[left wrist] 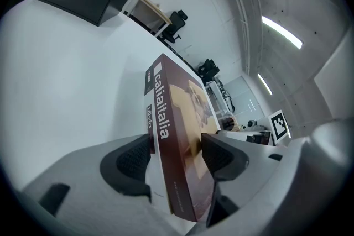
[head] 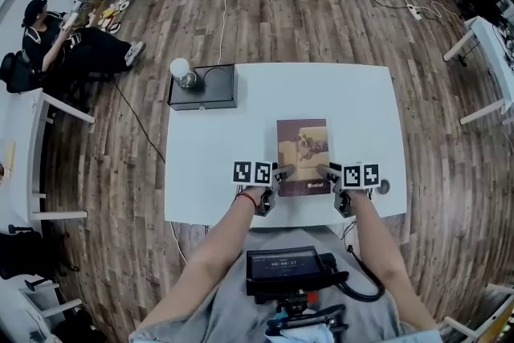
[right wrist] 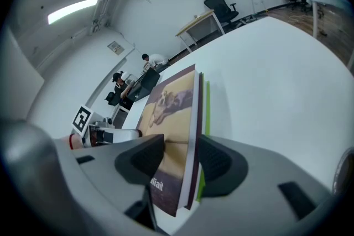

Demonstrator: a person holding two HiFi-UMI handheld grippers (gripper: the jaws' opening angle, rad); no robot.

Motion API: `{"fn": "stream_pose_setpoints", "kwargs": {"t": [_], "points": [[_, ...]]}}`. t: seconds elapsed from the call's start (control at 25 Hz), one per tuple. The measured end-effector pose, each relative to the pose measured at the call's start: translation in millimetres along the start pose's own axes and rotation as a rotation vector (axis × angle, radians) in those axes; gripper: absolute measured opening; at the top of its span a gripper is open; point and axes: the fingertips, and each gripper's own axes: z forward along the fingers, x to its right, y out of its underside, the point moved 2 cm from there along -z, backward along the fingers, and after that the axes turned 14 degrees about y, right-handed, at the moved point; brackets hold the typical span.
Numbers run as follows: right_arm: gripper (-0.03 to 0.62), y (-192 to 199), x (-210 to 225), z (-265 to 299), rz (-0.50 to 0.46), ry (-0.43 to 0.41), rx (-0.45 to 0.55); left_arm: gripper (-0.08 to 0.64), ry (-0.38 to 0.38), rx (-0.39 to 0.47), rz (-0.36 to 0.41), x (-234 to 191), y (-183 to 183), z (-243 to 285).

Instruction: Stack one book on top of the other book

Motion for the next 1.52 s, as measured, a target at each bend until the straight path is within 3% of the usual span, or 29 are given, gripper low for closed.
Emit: {"fn": "stream_pose_setpoints", "kwargs": {"t": [0.2, 0.44, 0.64, 0.84, 0.92, 1.08, 1.16, 1.24, 1.52], "points": [[0.190, -5, -1, -6, -0.081, 0.052, 0.088, 0.276, -0.015, 0.017, 0.093, 1, -5, -8], [0.190, -19, -15, -36, -0.169, 0.052, 0.275, 0.276, -0.018, 0.069, 0.200, 11, -11, -36], [0.189, -18, -51, -61, -0.348, 0.009, 0.392, 0.276, 0.032, 0.121, 0.356, 43, -12, -58], [0.189, -16, -97, -76, -0.369, -0.111, 0.460, 0.266, 0.106, 0.103, 0.483, 76, 3, -72], [0.189, -12, -115, -80, -0.399, -0.150, 0.468, 0.226, 0.136, 0.106, 0.519, 89, 9, -77], [0.183, -3, -152, -81, -0.489, -0.236, 0.465, 0.065, 0.175, 0.144, 0.585, 107, 8, -90], [0.143, 2, -167, -83, -0.519, -0.276, 0.472, 0.031, 0.192, 0.161, 0.617, 114, 7, -96], [0.066, 5, -179, -85, -0.533, -0.309, 0.482, 0.018, 0.205, 0.169, 0.644, 120, 6, -101], [0.038, 10, -202, -96, -0.613, -0.323, 0.550, 0.015, 0.261, 0.222, 0.752, 138, 5, -113]]}}
